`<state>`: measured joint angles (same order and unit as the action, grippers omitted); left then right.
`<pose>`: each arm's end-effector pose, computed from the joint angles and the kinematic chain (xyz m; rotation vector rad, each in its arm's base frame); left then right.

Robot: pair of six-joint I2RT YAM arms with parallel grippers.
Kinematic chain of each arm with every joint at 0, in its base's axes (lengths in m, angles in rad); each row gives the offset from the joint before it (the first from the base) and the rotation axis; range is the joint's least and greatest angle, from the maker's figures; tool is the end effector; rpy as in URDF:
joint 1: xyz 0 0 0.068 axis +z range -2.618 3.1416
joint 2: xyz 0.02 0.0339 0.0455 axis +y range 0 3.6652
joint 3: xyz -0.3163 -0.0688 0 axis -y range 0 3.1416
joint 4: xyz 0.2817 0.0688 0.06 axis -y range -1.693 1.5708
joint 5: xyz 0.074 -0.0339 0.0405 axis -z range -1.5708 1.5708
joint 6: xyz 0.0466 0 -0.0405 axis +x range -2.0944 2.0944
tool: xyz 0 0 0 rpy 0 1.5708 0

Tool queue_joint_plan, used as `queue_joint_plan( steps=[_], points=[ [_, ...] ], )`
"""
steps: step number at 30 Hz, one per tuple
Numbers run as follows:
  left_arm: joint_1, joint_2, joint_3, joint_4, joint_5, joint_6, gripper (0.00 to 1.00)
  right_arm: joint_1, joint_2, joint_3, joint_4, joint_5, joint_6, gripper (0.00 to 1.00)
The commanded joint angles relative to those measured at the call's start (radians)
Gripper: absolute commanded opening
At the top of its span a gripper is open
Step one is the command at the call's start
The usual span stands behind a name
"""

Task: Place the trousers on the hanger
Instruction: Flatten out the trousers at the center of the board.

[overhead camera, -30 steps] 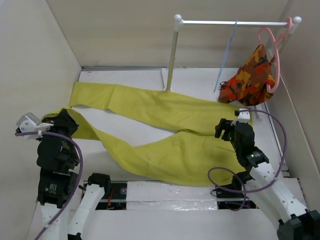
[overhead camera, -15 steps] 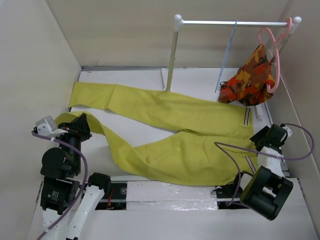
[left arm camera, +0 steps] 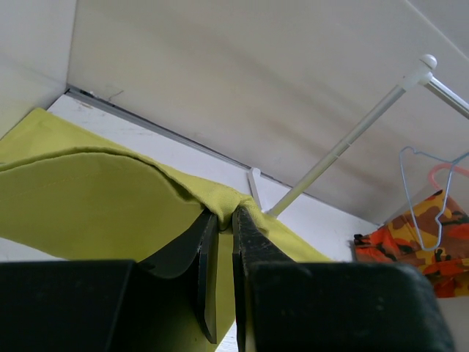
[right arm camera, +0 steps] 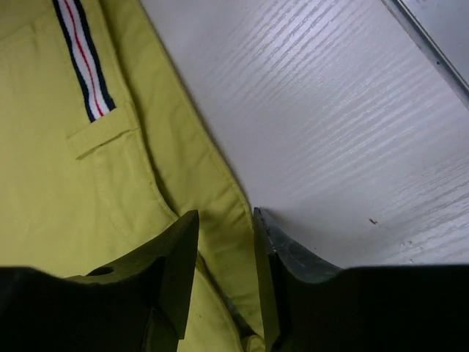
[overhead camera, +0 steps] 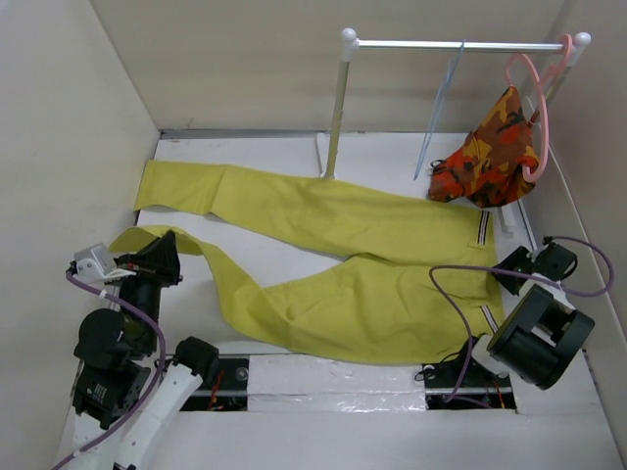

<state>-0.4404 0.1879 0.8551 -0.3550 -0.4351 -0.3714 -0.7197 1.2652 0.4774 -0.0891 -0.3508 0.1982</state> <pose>0.0121 0.0160 0.4297 -0.3346 1.2563 -0.4220 0.1921 -0.1471 0.1673 0.9178 2.2017 0.1857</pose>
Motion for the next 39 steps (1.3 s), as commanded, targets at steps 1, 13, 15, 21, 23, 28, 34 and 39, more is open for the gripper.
queue_joint_plan(
  steps=[1,13,15,21,23,28,34,39],
  points=[
    [-0.023,-0.034,-0.011,0.076,-0.04,0.022,0.0,-0.018,0.023,0.0,0.012,-0.132,-0.019,0.35],
    [-0.063,-0.068,-0.042,0.076,-0.03,0.022,0.0,-0.001,0.115,0.101,0.175,-0.159,0.01,0.0],
    [-0.073,-0.062,-0.045,0.079,-0.025,0.023,0.0,0.025,0.145,0.136,0.186,-0.133,-0.006,0.0],
    [-0.083,-0.056,-0.05,0.093,0.001,0.026,0.0,0.084,0.097,0.245,0.16,-0.042,-0.005,0.0],
    [-0.093,-0.059,-0.051,0.094,0.002,0.026,0.0,0.103,0.114,0.323,0.056,-0.01,-0.002,0.06],
    [-0.104,-0.077,-0.054,0.094,0.024,0.019,0.0,0.128,0.096,0.321,-0.092,0.11,-0.036,0.87],
    [-0.124,-0.099,-0.059,0.111,0.048,0.022,0.0,0.04,-0.27,0.107,-0.26,0.356,-0.019,0.65],
    [-0.153,-0.153,-0.057,0.119,0.03,0.022,0.0,-0.024,-0.591,0.041,-0.437,0.437,0.116,0.19]
  ],
)
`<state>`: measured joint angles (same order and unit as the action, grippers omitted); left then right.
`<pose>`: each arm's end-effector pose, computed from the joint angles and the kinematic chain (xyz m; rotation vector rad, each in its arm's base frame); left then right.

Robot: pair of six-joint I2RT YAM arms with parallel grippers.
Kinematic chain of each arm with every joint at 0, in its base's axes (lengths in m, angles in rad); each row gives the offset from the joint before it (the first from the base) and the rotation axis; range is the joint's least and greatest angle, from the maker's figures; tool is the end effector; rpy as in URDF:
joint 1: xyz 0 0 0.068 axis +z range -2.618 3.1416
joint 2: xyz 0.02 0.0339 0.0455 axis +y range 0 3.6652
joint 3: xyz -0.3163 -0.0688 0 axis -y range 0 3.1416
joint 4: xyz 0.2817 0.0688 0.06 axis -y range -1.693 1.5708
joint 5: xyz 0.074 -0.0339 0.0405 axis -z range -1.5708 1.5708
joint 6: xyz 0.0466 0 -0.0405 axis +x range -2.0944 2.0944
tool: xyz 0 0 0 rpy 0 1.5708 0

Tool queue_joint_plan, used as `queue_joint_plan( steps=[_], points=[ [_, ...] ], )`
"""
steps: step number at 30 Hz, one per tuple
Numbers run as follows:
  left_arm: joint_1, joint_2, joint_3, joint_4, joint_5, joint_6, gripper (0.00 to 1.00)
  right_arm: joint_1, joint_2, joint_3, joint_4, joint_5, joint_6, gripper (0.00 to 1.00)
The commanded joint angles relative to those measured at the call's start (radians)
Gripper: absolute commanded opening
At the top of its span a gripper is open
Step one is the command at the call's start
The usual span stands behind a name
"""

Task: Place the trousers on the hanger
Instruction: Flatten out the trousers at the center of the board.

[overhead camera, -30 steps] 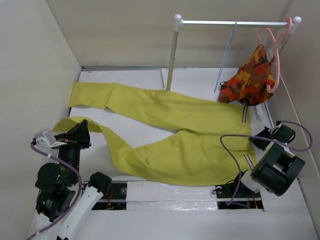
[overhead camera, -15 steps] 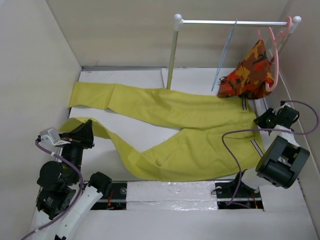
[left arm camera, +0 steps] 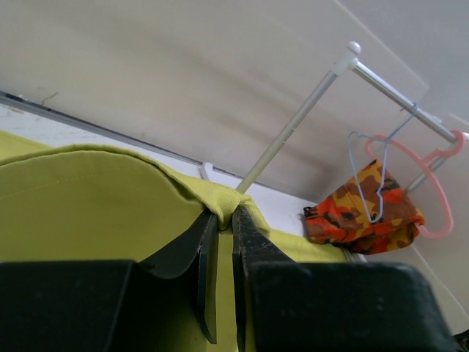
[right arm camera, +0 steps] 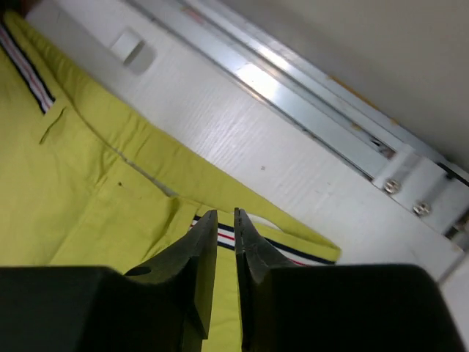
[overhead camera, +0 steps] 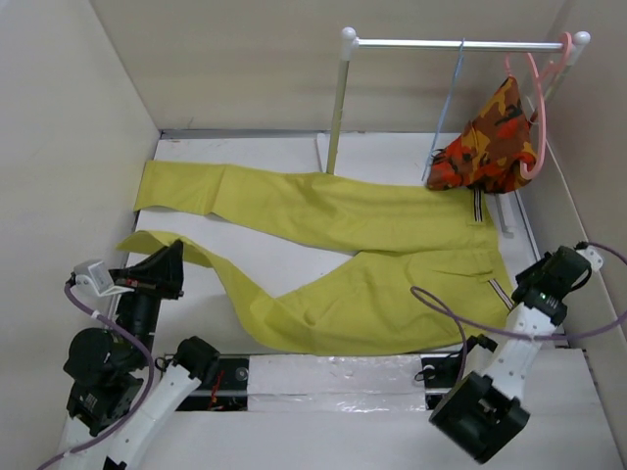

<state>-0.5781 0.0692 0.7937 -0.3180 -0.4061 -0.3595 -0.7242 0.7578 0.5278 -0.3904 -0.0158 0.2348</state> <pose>-0.0042 0.0247 0.4132 -0.2349 1.1965 -0.5850 0.1326 -0.1163 0.2550 1.0083 1.9586 -0.2577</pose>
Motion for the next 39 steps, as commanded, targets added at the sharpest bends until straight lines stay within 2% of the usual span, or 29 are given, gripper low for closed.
queue_joint_plan(
  steps=[1,4,6,7,12,16,23,29,32,35,36,39],
  points=[
    [-0.031,-0.04,0.006,0.079,0.0,0.01,0.0,-0.02,-0.084,-0.009,-0.155,0.131,0.099,0.18],
    [-0.06,-0.054,0.006,0.079,-0.008,0.01,0.0,-0.029,-0.014,0.023,-0.22,0.126,0.164,0.2],
    [-0.072,-0.058,0.009,0.079,-0.016,0.013,0.0,-0.04,0.012,0.032,-0.246,0.128,0.19,0.39],
    [-0.072,-0.06,0.01,0.079,-0.017,0.014,0.0,-0.04,0.017,0.037,-0.26,0.138,0.204,0.44],
    [-0.094,-0.065,0.016,0.073,-0.048,0.022,0.0,-0.061,0.011,-0.021,-0.266,0.154,0.322,0.52],
    [-0.094,-0.066,0.016,0.071,-0.06,0.024,0.0,-0.073,0.046,-0.083,-0.206,0.125,0.371,0.55],
    [-0.103,-0.046,0.021,0.065,-0.074,0.025,0.0,-0.084,0.064,-0.075,-0.191,0.18,0.426,0.46],
    [-0.103,-0.034,0.03,0.043,-0.135,0.016,0.0,-0.103,0.224,-0.046,-0.125,0.176,0.4,0.42],
    [-0.103,-0.013,0.041,0.019,-0.194,-0.002,0.0,-0.084,0.273,-0.029,-0.075,0.16,0.385,0.36],
    [-0.103,-0.002,0.052,0.002,-0.25,-0.018,0.0,-0.084,0.288,-0.029,-0.028,0.126,0.353,0.12],
    [-0.103,0.001,0.056,0.002,-0.269,-0.019,0.0,-0.084,0.29,-0.034,0.026,0.113,0.338,0.0],
    [-0.103,0.021,0.067,-0.006,-0.286,-0.021,0.0,-0.072,0.291,-0.005,0.039,0.097,0.285,0.0]
  ],
)
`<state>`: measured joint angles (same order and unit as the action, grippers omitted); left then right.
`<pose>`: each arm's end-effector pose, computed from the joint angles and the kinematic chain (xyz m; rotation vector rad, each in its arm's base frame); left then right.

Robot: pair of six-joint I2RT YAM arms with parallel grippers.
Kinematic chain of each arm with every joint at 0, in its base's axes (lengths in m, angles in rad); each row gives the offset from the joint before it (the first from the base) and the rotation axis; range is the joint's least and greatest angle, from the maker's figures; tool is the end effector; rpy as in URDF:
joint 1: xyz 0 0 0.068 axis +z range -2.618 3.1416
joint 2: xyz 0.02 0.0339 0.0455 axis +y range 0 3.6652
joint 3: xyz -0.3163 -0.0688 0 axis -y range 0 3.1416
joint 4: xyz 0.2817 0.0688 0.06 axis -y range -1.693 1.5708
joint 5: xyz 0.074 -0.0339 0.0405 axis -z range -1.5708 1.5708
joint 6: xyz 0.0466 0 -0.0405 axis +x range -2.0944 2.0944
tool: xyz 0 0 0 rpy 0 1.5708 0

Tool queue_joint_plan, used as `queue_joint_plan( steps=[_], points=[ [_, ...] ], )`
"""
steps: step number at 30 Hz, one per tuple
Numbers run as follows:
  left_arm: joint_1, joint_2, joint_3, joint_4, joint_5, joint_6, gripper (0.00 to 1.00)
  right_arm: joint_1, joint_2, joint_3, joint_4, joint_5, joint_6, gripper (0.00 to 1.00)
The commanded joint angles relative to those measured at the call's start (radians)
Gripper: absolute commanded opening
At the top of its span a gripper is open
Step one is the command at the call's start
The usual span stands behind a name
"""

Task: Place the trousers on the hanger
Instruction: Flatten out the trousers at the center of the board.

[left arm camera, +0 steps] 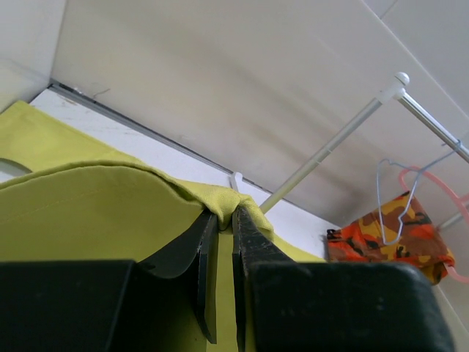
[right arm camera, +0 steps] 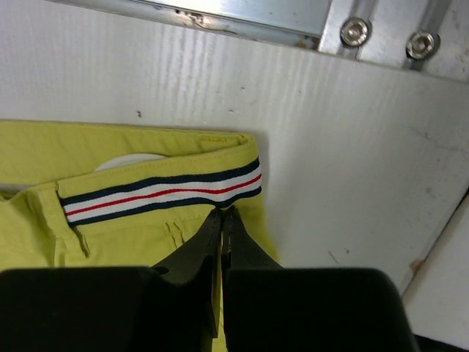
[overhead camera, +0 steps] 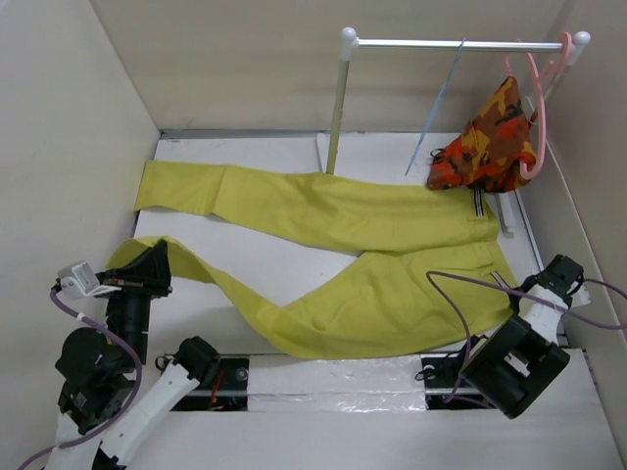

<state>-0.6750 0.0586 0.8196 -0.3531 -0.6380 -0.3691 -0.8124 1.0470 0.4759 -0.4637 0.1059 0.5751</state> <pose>-0.0067 0.0409 0.4140 -0.3889 1.2029 -0.5337 0.1289 -0.1433 0.1821 1.7001 1.9847 -0.2224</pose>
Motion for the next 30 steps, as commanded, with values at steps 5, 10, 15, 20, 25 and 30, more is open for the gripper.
queue_joint_plan(
  steps=[5,10,15,20,25,30],
  points=[
    [-0.006,0.078,0.064,0.016,-0.08,-0.016,0.0,0.081,0.004,0.104,0.244,-0.087,-0.118,0.0],
    [-0.006,0.081,0.052,0.035,0.006,-0.024,0.0,0.068,0.195,0.231,0.143,-0.072,-0.196,0.29],
    [0.006,0.093,0.041,0.031,0.009,-0.01,0.0,-0.042,0.104,0.067,0.255,-0.095,-0.202,0.68],
    [0.006,0.093,0.03,0.052,0.046,-0.002,0.0,-0.162,-0.008,0.001,0.215,-0.069,-0.218,0.62],
    [0.006,0.073,0.02,0.055,0.058,0.001,0.0,-0.246,0.031,-0.056,0.315,-0.164,-0.264,0.5],
    [0.015,0.06,0.007,0.063,0.07,0.002,0.0,-0.246,0.173,0.009,0.293,-0.291,-0.325,0.46]
  ],
)
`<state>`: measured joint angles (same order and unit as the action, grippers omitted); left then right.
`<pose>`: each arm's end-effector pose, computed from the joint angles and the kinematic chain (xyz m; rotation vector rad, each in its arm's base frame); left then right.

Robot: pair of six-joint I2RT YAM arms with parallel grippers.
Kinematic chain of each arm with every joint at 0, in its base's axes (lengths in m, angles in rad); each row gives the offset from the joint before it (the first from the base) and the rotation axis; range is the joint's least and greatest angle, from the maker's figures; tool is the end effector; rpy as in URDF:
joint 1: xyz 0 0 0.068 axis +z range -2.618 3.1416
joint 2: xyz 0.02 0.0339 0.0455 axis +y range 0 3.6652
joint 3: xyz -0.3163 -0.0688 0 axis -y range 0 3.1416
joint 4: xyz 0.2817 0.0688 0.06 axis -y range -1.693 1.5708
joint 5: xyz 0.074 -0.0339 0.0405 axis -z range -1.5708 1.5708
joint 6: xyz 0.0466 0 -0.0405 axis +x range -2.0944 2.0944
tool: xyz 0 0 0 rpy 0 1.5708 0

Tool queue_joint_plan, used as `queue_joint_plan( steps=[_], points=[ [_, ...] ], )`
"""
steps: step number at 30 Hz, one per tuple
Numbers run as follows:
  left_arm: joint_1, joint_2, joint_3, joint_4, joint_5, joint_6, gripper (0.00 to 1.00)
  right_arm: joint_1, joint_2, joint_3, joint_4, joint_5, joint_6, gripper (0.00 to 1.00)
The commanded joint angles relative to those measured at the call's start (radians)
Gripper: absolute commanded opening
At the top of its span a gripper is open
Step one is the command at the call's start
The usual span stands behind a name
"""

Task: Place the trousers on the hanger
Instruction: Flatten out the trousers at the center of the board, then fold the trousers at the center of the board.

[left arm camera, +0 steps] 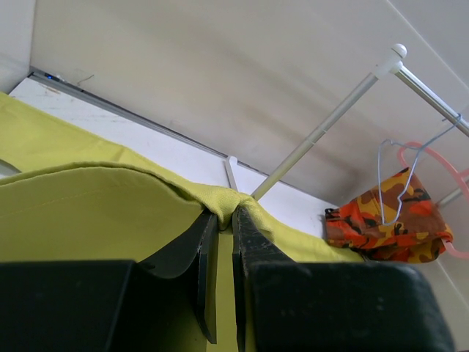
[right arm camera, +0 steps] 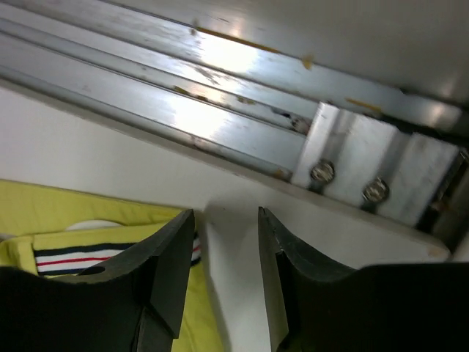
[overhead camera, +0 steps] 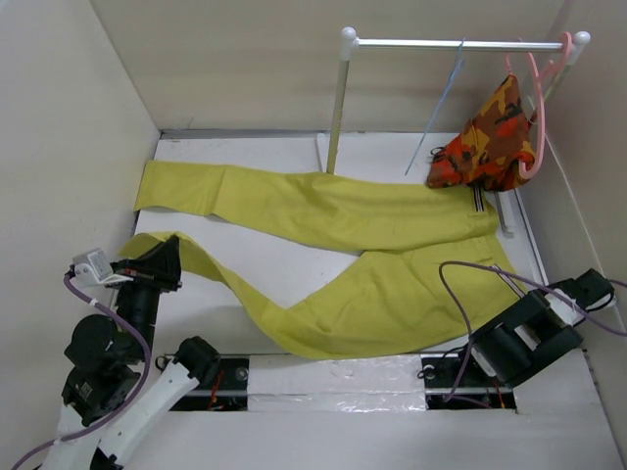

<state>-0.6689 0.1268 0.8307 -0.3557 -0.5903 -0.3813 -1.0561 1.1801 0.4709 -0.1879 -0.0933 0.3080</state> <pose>0.0068 0.0277 0.4200 -0.3417 1.2567 -0.5403 0.1158 -0.1959 0.1740 1.5280 1.9459 -0.2090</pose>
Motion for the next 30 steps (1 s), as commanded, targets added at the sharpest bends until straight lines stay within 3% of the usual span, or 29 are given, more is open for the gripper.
queue_joint_plan(
  steps=[1,12,20,23,30],
  points=[
    [0.009,-0.007,-0.002,0.066,0.024,0.015,0.0,-0.002,0.006,0.006,0.022,-0.1,-0.058,0.47],
    [0.031,-0.003,-0.008,0.07,0.05,0.015,0.0,-0.012,-0.215,-0.098,0.054,-0.149,-0.049,0.49],
    [0.031,-0.015,-0.001,0.063,0.027,0.015,0.0,-0.012,-0.134,-0.064,0.001,-0.181,-0.003,0.45],
    [0.031,-0.022,0.004,0.058,0.014,0.016,0.0,-0.012,-0.11,-0.072,0.027,-0.221,0.037,0.36],
    [0.031,-0.041,0.01,0.061,-0.011,0.019,0.0,0.036,-0.085,-0.051,0.01,-0.172,0.109,0.37]
  ],
)
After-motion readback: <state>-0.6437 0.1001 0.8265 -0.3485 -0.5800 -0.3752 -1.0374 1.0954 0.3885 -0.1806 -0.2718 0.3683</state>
